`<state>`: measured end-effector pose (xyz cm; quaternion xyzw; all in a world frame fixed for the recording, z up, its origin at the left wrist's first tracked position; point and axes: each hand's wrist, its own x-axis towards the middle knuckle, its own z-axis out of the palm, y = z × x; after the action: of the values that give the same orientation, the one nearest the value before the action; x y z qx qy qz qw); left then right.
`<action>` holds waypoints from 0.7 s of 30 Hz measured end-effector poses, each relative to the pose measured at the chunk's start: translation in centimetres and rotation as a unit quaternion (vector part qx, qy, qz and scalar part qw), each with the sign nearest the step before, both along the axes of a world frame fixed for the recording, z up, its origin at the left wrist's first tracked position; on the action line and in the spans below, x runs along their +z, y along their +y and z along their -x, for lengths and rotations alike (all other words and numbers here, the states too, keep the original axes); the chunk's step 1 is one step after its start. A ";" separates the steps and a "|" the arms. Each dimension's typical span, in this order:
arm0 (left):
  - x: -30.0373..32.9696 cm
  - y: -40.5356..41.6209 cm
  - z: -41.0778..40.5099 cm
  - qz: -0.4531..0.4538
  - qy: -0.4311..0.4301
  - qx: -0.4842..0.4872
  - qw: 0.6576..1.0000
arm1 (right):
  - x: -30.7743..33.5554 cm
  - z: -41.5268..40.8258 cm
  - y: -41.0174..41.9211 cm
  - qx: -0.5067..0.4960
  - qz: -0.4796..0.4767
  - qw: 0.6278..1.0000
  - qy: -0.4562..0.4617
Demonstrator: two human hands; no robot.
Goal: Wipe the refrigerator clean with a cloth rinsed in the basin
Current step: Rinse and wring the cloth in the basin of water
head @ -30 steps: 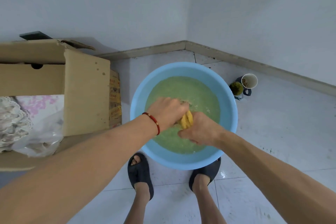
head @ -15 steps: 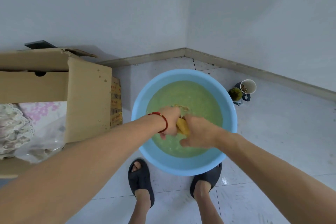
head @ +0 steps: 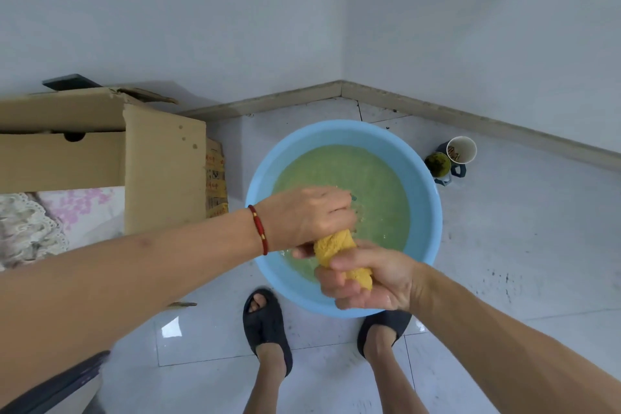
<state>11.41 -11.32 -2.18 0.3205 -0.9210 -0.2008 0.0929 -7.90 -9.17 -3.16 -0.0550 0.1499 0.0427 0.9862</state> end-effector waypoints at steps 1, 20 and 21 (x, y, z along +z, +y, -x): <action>0.1 0.1 0.1 -0.010 -0.044 0.000 0.999 | 0.3 0.0 -0.4 0.026 0.063 0.995 0.070; -0.6 0.3 5.0 -0.500 -0.141 0.371 0.770 | -2.1 -0.5 -3.6 0.253 0.857 0.367 0.260; -0.4 0.8 4.9 -0.523 -0.119 0.385 0.751 | -2.0 -0.5 -3.6 0.251 0.866 0.358 0.242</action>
<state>6.56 -10.53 -2.63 0.6675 -0.4748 -0.5587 -0.1296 -7.45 -12.77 -5.16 -0.9013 0.3158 0.1464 0.2579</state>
